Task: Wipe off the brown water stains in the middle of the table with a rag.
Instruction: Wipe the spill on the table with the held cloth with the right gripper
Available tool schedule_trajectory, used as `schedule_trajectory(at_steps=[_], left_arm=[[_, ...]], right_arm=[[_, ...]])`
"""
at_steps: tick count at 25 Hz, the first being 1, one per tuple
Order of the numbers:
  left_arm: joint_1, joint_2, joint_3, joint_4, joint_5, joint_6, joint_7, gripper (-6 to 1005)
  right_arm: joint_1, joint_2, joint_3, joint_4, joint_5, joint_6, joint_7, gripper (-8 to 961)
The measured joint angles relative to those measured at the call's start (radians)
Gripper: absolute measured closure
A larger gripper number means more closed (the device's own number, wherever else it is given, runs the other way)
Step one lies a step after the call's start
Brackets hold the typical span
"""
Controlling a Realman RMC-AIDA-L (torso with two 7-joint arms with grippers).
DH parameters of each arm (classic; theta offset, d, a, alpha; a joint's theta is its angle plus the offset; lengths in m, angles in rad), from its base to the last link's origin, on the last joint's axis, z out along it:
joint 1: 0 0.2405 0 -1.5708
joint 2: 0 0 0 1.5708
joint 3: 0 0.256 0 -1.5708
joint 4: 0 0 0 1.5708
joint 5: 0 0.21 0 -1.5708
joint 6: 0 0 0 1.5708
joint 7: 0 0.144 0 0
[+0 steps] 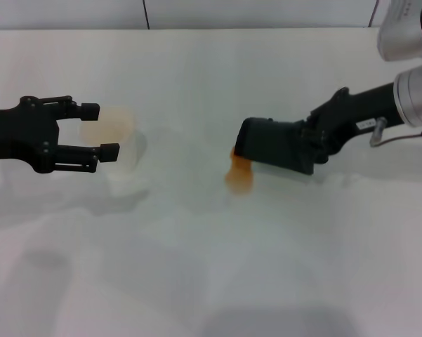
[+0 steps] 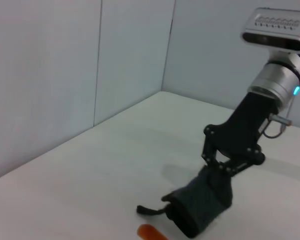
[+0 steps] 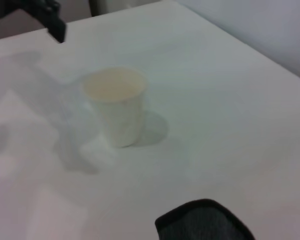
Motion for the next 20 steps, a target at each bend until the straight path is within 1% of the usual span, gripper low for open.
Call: schedule_trajectory(at_steps=[3,8,15,20], left_arm=[[0.001,0.0,0.0,0.0,0.0,0.0,-0.001,128],[0.002,0.0,0.0,0.0,0.0,0.0,0.0,128],[-0.001,-0.001,0.0,0.0,-0.009,0.0,0.0,128],[-0.004,-0.002,0.0,0.0,-0.009,0.0,0.0,128]], right_arm=[[-0.024,-0.001,-0.037,-0.017,0.035,-0.004,0.001,875],[-0.04,-0.001,-0.091,-0.017,0.05,-0.005,0.002,875],[-0.04,0.003,-0.159,-0.001,0.051,0.011,0.006,875],[-0.025,0.003,-0.22,0.028,0.052,0.041,0.011,875]])
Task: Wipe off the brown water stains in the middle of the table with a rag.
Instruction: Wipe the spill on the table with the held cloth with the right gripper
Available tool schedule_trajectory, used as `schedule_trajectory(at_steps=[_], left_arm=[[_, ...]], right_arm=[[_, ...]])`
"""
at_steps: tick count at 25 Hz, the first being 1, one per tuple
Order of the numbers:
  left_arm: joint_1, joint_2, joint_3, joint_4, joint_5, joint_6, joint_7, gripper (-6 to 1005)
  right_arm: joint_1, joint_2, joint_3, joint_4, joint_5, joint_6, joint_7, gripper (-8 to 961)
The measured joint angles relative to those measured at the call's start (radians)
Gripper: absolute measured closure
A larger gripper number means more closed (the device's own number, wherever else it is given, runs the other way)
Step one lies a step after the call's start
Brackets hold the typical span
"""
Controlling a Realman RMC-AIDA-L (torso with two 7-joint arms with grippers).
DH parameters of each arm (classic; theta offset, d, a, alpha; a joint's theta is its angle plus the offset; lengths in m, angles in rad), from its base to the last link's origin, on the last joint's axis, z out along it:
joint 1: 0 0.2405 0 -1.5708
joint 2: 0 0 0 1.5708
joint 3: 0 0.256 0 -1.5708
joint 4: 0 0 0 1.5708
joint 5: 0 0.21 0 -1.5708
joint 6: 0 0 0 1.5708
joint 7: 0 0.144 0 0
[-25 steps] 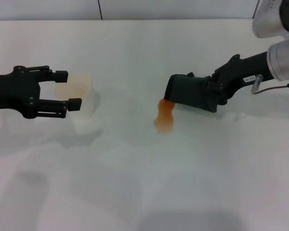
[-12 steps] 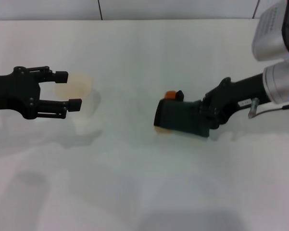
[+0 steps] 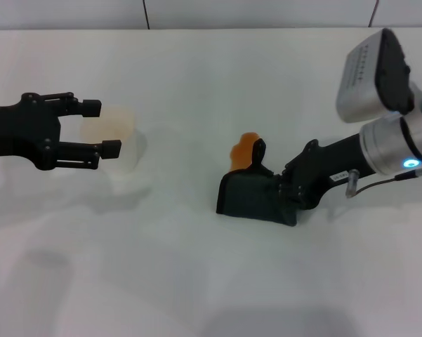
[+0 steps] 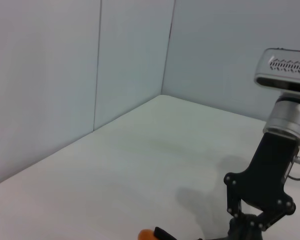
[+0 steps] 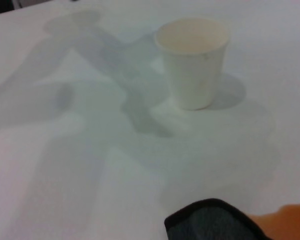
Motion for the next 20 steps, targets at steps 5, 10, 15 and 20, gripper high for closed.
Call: schedule_trajectory(at_steps=[5,10,15,20], left_arm=[[-0.002,-0.001,0.0,0.001,0.0,0.0,-0.002,128],[-0.002,-0.001,0.0,0.005,0.0,0.0,-0.002,128],[-0.001,-0.001,0.0,0.015,0.0,0.0,-0.001,129],[-0.003,-0.002,0.0,0.015,0.0,0.0,0.0,129]], right_arm=[[0.011,0.002,-0.056,0.004,0.008,0.045,0.007,874],[0.02,0.001,-0.079,0.005,0.006,0.095,0.032,874],[0.021,-0.001,-0.082,0.009,0.0,0.134,0.046,874],[0.023,-0.002,-0.084,0.038,-0.001,0.182,0.052,874]])
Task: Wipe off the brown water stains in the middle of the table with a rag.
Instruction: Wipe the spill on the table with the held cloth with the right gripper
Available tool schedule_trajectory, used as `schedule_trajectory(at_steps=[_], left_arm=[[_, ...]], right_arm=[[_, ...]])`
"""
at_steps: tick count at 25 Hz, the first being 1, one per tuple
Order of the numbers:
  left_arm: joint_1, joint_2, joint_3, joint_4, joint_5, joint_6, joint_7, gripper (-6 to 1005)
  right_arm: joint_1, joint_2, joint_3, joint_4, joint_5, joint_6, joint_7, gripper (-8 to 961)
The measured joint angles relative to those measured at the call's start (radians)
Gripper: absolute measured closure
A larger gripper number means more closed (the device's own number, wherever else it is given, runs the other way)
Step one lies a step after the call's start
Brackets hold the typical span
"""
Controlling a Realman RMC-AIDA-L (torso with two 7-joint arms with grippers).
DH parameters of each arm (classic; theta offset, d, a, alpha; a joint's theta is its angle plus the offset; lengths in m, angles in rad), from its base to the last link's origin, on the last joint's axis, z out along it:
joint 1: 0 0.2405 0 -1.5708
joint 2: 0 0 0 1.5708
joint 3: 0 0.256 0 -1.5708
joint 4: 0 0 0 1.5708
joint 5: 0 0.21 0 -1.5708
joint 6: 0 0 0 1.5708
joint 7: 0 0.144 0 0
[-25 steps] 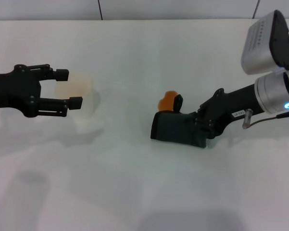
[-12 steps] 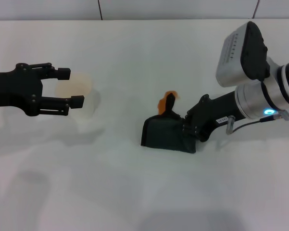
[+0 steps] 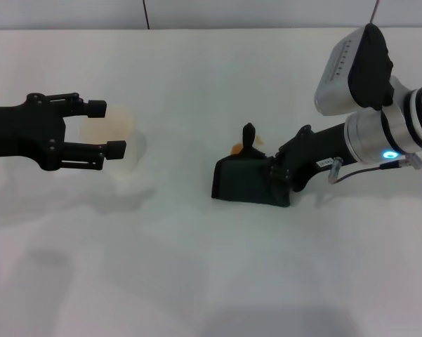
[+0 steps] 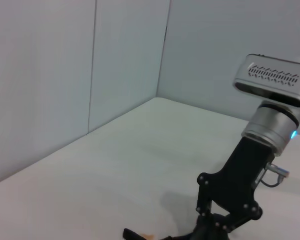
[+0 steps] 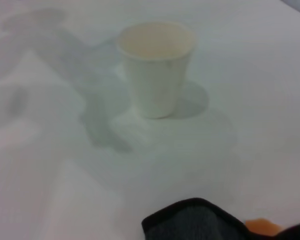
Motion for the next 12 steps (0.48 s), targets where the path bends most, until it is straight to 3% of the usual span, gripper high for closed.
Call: schedule_trajectory(at_steps=[12], left_arm=[[-0.001,0.0,0.0,0.0,0.0,0.0,0.0,129]], right_arm=[[0.01,0.004,-0.001,0.042,0.0,0.097,0.001,873]])
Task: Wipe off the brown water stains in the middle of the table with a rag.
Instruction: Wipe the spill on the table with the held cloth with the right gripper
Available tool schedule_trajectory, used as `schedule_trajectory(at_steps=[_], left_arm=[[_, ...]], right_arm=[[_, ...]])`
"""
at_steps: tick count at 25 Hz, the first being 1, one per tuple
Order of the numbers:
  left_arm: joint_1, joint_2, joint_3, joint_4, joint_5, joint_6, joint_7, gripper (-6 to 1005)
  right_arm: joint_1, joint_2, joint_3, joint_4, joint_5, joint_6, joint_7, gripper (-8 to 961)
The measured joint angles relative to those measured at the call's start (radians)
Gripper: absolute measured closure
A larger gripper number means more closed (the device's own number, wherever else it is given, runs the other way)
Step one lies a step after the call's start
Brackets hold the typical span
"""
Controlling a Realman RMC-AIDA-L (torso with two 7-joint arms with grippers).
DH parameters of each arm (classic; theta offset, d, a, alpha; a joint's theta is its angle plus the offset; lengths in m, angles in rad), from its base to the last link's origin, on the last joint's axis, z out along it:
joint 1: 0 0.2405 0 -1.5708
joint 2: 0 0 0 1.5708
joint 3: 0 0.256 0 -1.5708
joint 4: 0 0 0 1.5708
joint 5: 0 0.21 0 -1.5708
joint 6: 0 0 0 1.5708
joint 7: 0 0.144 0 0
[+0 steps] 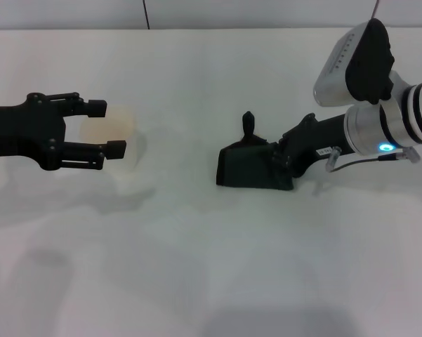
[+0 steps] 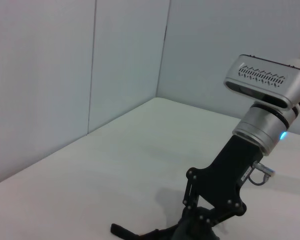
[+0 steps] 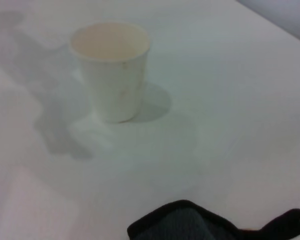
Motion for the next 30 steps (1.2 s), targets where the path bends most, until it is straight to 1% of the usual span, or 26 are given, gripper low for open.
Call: schedule_trajectory(at_steps=[8,21,27,30], left_arm=[[0.0,0.0,0.0,0.0,0.0,0.0,-0.004,129],[0.002,0.0,0.0,0.0,0.0,-0.002,-0.005,136],[0.0,-0.001,0.0,0.0,0.0,-0.002,-0.006,140],[0.001,-0.002,0.0,0.0,0.0,-0.002,-0.007,142]], right_arm=[[0.0,0.0,0.0,0.012,0.002,0.073,0.026,873],[0.006,-0.002,0.005,0.039,0.009,0.153,0.057,873],[0.01,-0.001,-0.008,0.039,0.009,0.14,0.061,872],[0.01,0.0,-0.04,0.033,0.01,0.119,0.061,872]])
